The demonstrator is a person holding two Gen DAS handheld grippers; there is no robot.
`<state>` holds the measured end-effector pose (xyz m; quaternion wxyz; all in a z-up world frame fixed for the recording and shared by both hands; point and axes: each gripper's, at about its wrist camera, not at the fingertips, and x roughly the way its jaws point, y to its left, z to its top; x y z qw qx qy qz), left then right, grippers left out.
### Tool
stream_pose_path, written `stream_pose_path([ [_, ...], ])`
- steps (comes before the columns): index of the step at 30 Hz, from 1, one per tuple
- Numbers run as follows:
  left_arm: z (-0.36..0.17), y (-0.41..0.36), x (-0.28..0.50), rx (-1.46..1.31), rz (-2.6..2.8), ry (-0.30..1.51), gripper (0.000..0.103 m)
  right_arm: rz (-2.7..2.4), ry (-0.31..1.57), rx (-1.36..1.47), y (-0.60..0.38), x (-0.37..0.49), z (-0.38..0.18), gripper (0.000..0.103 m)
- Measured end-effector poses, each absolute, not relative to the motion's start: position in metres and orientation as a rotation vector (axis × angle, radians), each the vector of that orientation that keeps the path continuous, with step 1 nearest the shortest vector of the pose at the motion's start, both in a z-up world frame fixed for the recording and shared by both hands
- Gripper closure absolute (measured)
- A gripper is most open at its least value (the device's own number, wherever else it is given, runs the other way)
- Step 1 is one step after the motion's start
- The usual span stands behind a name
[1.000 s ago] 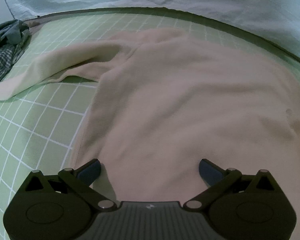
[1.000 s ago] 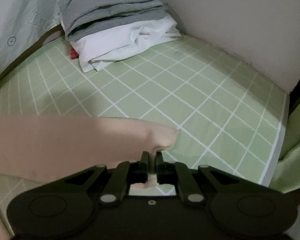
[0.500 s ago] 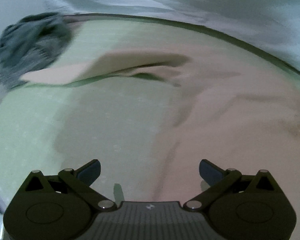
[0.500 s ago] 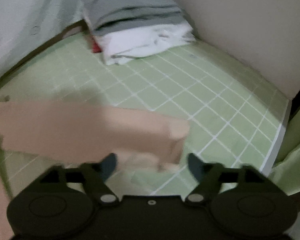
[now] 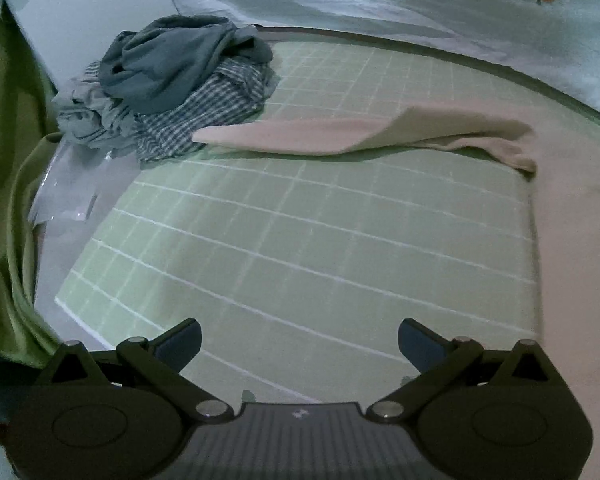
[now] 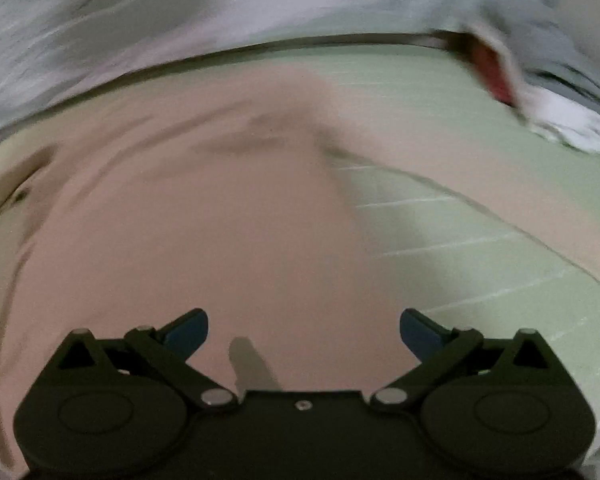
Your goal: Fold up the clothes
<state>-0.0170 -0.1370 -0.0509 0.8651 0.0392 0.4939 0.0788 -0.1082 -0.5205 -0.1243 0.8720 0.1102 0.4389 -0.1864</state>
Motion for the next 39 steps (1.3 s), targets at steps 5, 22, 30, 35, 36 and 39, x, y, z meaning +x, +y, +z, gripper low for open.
stream_pose_path([
  [5, -0.055, -0.095, 0.011, 0.127, 0.054, 1.01, 0.0, -0.408, 0.936, 0.215, -0.456, -0.082, -0.131, 0.0],
  [22, -0.074, -0.105, 0.15, 0.301, -0.409, 0.927, 0.002, -0.826, 0.879, 0.413, -0.403, -0.042, -0.148, 0.0],
  [30, -0.095, -0.143, 0.182, 0.367, -0.578, 0.947, 0.058, -0.892, 0.872, 0.442, -0.399, -0.037, -0.15, 0.0],
  [35, -0.101, -0.139, 0.188, 0.317, -0.607, 0.976, 0.1, -0.929, 0.863, 0.454, -0.393, -0.035, -0.15, 0.0],
  [36, -0.101, -0.137, 0.189, 0.285, -0.614, 0.996, 0.101, -0.932, 0.861, 0.454, -0.392, -0.035, -0.15, 0.0],
  [39, -0.097, -0.129, 0.185, 0.2, -0.637, 1.051, 0.101, -0.929, 0.852, 0.448, -0.388, -0.036, -0.15, 0.0],
])
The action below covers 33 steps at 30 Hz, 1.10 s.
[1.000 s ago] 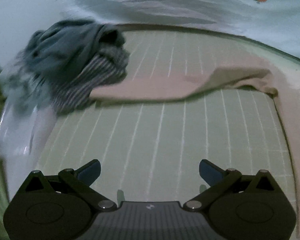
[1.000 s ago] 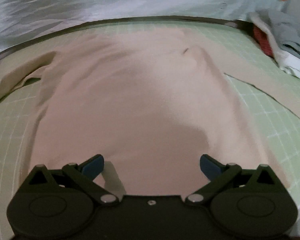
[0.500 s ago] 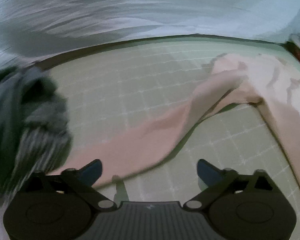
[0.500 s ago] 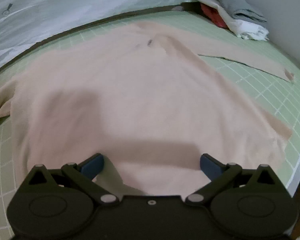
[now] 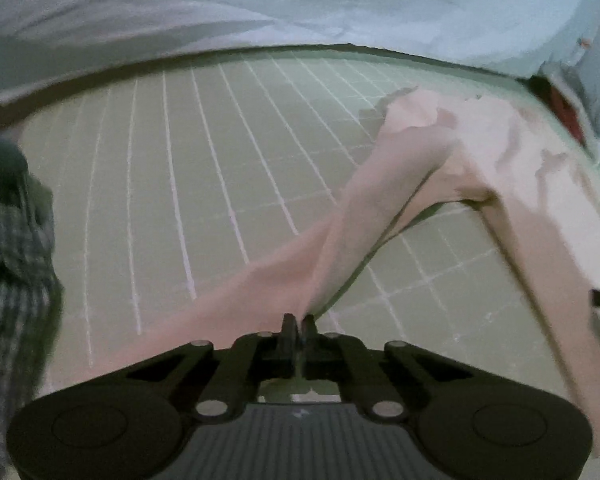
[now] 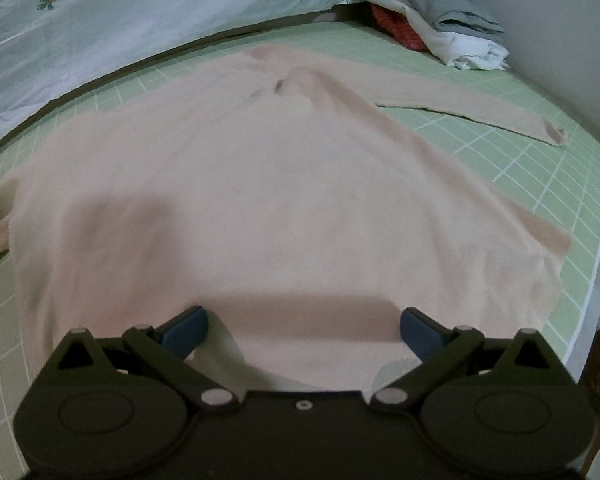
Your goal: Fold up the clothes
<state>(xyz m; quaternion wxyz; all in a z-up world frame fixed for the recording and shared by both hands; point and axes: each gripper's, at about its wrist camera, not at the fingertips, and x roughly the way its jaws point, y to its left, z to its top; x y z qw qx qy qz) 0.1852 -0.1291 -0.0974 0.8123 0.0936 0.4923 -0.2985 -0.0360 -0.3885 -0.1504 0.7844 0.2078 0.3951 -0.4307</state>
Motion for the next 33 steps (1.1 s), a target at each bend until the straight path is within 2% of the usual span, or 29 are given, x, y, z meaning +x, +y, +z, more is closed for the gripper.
stream_pose_path([
  [7, -0.061, -0.111, 0.137, -0.119, -0.847, 1.148, 0.101, -0.919, 0.833, 0.434, -0.388, -0.039, -0.153, 0.0],
  [12, -0.069, -0.082, 0.157, -0.254, -0.647, 1.16, 0.101, -0.905, 0.826, 0.425, -0.389, -0.039, -0.153, 0.0],
  [15, -0.077, -0.065, 0.179, -0.289, -0.491, 1.127, 0.1, -0.897, 0.823, 0.419, -0.39, -0.04, -0.153, 0.0],
  [18, -0.079, -0.068, 0.191, -0.159, -0.357, 1.083, 0.099, -0.897, 0.818, 0.416, -0.39, -0.04, -0.154, 0.0],
  [19, -0.079, -0.069, 0.193, -0.124, -0.332, 1.069, 0.097, -0.897, 0.816, 0.415, -0.389, -0.04, -0.154, 0.0],
  [21, -0.075, -0.065, 0.191, -0.138, -0.348, 1.059, 0.085, -0.896, 0.814, 0.413, -0.39, -0.04, -0.155, 0.0],
  [23, -0.073, -0.067, 0.183, -0.158, -0.374, 1.055, 0.062, -0.896, 0.812, 0.412, -0.389, -0.04, -0.155, 0.0],
  [28, -0.07, -0.073, 0.156, -0.095, -0.389, 1.045, 0.036, -0.904, 0.797, 0.408, -0.385, -0.041, -0.157, 0.0],
  [29, -0.069, -0.073, 0.151, -0.099, -0.396, 1.048, 0.032, -0.905, 0.793, 0.406, -0.384, -0.041, -0.158, 0.0],
  [33, -0.074, -0.083, 0.134, -0.081, -0.448, 1.08, 0.027, -0.905, 0.784, 0.4, -0.382, -0.043, -0.158, 0.0],
])
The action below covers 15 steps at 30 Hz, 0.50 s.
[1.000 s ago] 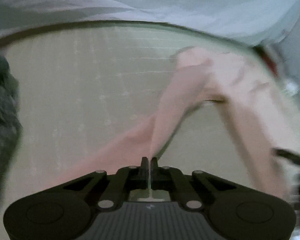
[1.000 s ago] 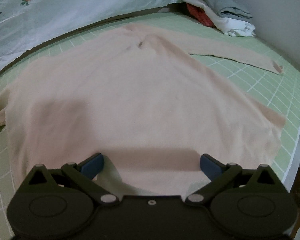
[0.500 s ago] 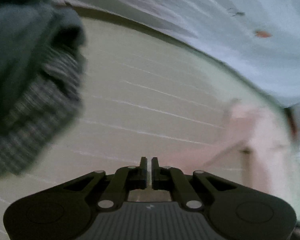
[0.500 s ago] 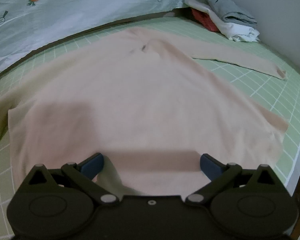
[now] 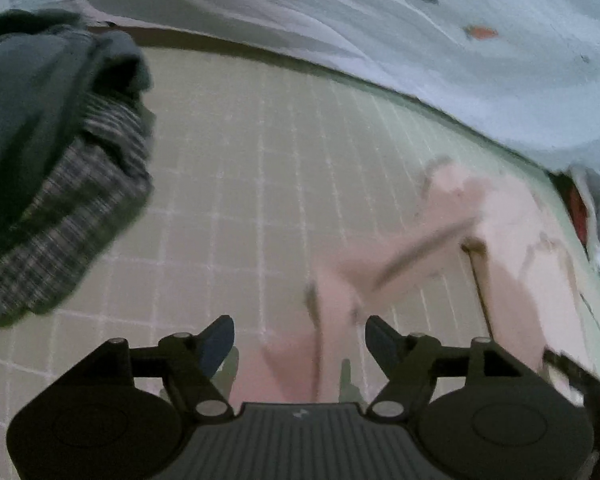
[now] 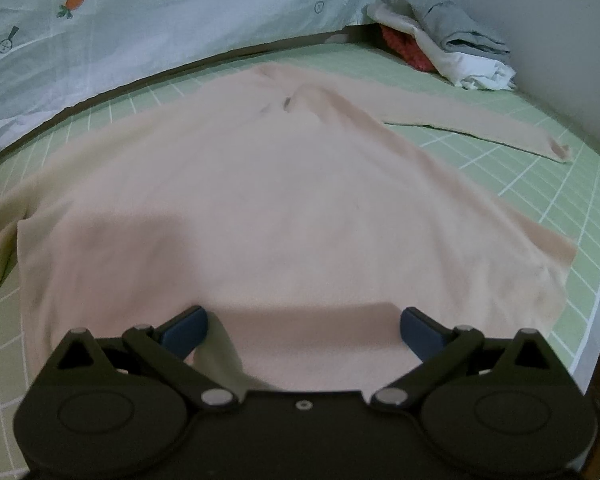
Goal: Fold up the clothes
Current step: 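Pull the held sleeve outward with the left gripper to straighten it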
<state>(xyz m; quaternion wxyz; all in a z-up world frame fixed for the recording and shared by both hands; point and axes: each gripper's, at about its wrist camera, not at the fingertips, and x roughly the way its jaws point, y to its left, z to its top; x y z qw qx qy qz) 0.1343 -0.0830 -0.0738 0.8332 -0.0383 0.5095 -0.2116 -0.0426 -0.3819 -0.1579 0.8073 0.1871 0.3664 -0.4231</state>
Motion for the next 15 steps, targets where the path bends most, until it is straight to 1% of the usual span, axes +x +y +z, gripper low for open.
stream_pose_path([
  [1, -0.077, -0.088, 0.132, -0.053, -0.456, 1.097, 0.024, -0.905, 0.783, 0.4, -0.382, -0.043, -0.158, 0.0],
  [3, -0.084, -0.098, 0.127, 0.025, -0.454, 1.133, 0.023, -0.903, 0.782, 0.399, -0.382, -0.043, -0.158, 0.0],
  [6, -0.094, -0.107, 0.123, 0.104, -0.441, 1.149, 0.024, -0.902, 0.78, 0.398, -0.383, -0.044, -0.158, 0.0],
  [7, -0.095, -0.108, 0.122, 0.126, -0.435, 1.153, 0.027, -0.902, 0.779, 0.398, -0.382, -0.044, -0.158, 0.0],
  [8, -0.096, -0.109, 0.121, 0.147, -0.428, 1.156, 0.035, -0.903, 0.778, 0.398, -0.382, -0.044, -0.159, 0.0],
  [9, -0.097, -0.109, 0.121, 0.157, -0.427, 1.16, 0.04, -0.904, 0.776, 0.397, -0.381, -0.044, -0.159, 0.0],
  [11, -0.097, -0.107, 0.121, 0.177, -0.424, 1.166, 0.065, -0.906, 0.772, 0.395, -0.38, -0.044, -0.159, 0.0],
  [12, -0.097, -0.106, 0.121, 0.183, -0.421, 1.167, 0.073, -0.906, 0.769, 0.394, -0.379, -0.044, -0.159, 0.0],
  [13, -0.094, -0.099, 0.124, 0.116, -0.447, 1.185, 0.092, -0.907, 0.767, 0.392, -0.378, -0.044, -0.159, 0.0],
  [14, -0.091, -0.091, 0.127, 0.048, -0.472, 1.202, 0.098, -0.906, 0.765, 0.39, -0.378, -0.044, -0.159, 0.0],
  [15, -0.089, -0.084, 0.13, -0.02, -0.497, 1.218, 0.1, -0.906, 0.763, 0.389, -0.378, -0.044, -0.159, 0.0],
])
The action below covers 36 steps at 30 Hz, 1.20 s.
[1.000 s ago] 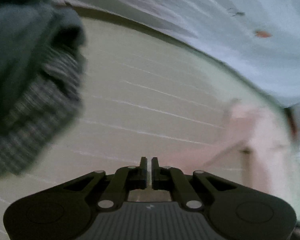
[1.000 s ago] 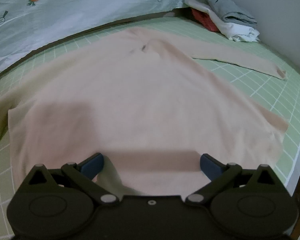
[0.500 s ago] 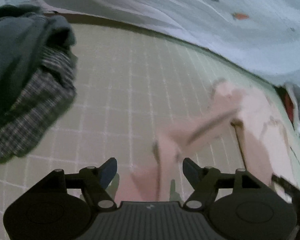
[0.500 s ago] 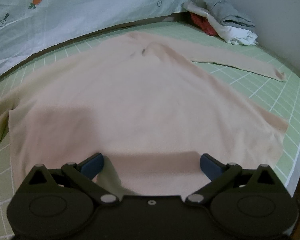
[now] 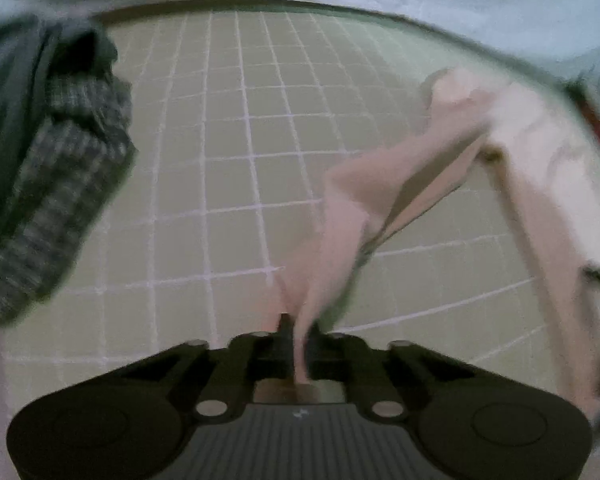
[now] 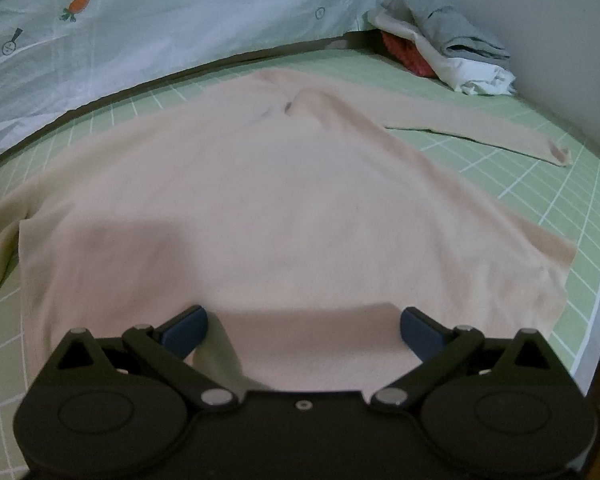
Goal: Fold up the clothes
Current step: 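Pull the held sleeve outward with the left gripper to straighten it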
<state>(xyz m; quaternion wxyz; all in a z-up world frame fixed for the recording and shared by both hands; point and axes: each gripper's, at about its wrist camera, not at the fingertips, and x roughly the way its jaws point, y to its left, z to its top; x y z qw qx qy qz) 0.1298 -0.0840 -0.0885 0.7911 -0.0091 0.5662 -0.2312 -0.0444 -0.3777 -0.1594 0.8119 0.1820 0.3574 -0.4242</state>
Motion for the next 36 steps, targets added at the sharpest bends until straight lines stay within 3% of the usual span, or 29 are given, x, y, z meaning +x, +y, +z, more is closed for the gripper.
stream_pose_path([
  [3, -0.08, -0.047, 0.139, -0.388, -0.623, 1.263, 0.101, -0.903, 0.761, 0.386, -0.377, -0.045, -0.159, 0.0],
  [7, -0.082, -0.004, 0.145, -0.627, -0.635, 1.268, 0.095, -0.896, 0.758, 0.383, -0.377, -0.046, -0.159, 0.0],
  [11, -0.099, 0.001, 0.146, -0.286, -0.345, 1.305, 0.092, -0.897, 0.754, 0.381, -0.376, -0.046, -0.16, 0.0],
  [15, -0.103, 0.001, 0.136, -0.24, -0.324, 1.292, 0.075, -0.901, 0.753, 0.381, -0.374, -0.045, -0.161, 0.0],
  [17, -0.103, -0.004, 0.131, -0.209, -0.334, 1.276, 0.053, -0.905, 0.752, 0.382, -0.373, -0.044, -0.16, 0.0],
  [18, -0.103, -0.007, 0.129, -0.193, -0.339, 1.267, 0.05, -0.906, 0.752, 0.382, -0.372, -0.044, -0.16, 0.0],
  [21, -0.103, -0.019, 0.123, -0.125, -0.34, 1.246, 0.052, -0.909, 0.75, 0.382, -0.371, -0.044, -0.161, 0.0],
  [22, -0.102, -0.02, 0.122, -0.107, -0.337, 1.244, 0.062, -0.909, 0.751, 0.382, -0.37, -0.044, -0.161, 0.0],
  [23, -0.103, -0.022, 0.121, -0.097, -0.337, 1.251, 0.089, -0.908, 0.752, 0.383, -0.37, -0.044, -0.161, 0.0],
  [24, -0.104, -0.025, 0.12, -0.093, -0.325, 1.263, 0.099, -0.907, 0.752, 0.383, -0.37, -0.044, -0.161, 0.0],
  [33, -0.102, -0.009, 0.096, -0.194, -0.244, 1.298, 0.099, -0.854, 0.757, 0.366, -0.371, -0.052, -0.16, 0.0],
  [36, -0.097, -0.017, 0.089, -0.177, -0.194, 1.27, 0.088, -0.82, 0.77, 0.358, -0.375, -0.054, -0.159, 0.0],
])
